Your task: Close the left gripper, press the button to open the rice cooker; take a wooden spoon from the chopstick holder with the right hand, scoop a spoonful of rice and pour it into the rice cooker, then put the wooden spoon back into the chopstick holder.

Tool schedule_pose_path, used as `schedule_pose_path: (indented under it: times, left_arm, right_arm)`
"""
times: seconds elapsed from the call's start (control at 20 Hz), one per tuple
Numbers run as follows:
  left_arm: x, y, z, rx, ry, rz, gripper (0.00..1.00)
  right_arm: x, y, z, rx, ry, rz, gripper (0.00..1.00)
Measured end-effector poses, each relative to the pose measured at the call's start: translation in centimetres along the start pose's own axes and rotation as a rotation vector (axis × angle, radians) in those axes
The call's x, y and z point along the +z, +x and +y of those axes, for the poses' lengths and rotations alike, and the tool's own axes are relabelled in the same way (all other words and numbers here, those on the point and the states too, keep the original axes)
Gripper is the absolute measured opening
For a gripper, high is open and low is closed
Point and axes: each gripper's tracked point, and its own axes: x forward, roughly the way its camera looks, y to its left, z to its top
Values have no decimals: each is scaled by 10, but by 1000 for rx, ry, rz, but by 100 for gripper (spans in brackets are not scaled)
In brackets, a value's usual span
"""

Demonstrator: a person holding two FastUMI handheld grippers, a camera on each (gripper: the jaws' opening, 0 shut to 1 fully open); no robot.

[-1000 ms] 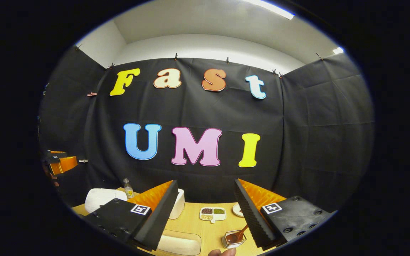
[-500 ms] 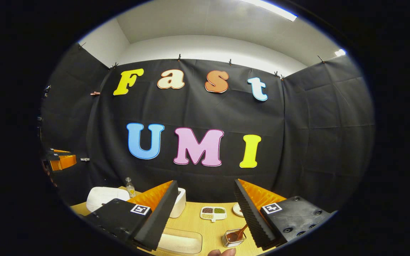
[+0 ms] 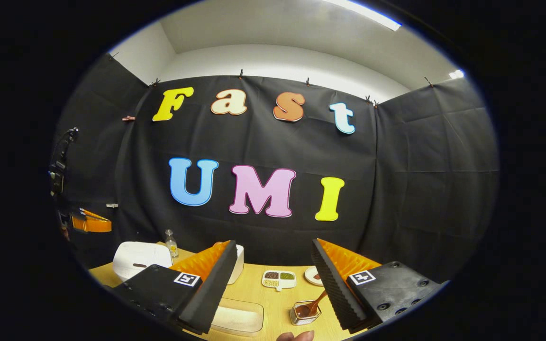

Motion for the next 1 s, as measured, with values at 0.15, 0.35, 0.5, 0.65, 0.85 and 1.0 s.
schedule_pose_path:
  times: [0.15,0.35,0.5,0.65,0.85,1.0]
  left_arm:
    - [-20,23,11,-112,32,131,7]
    - [-52,51,39,-183,101,309,7]
    - [-81,75,44,-254,92,456,7]
    - [-120,86,54,-290,45,624,7]
    - [-134,105,63,-278,80,675,7]
    - [-142,112,66,-282,116,699,7]
  right_arm:
    - [0,-3,-2,-2,-16,1,98]
    - [4,-6,-9,-22,-22,-4,98]
    - [2,-10,-15,-42,-24,1,98]
    - [6,-18,-23,-71,-21,-10,98]
    - [1,-22,-31,-95,-45,-8,98]
    - [-1,-25,-40,-127,-46,0,96]
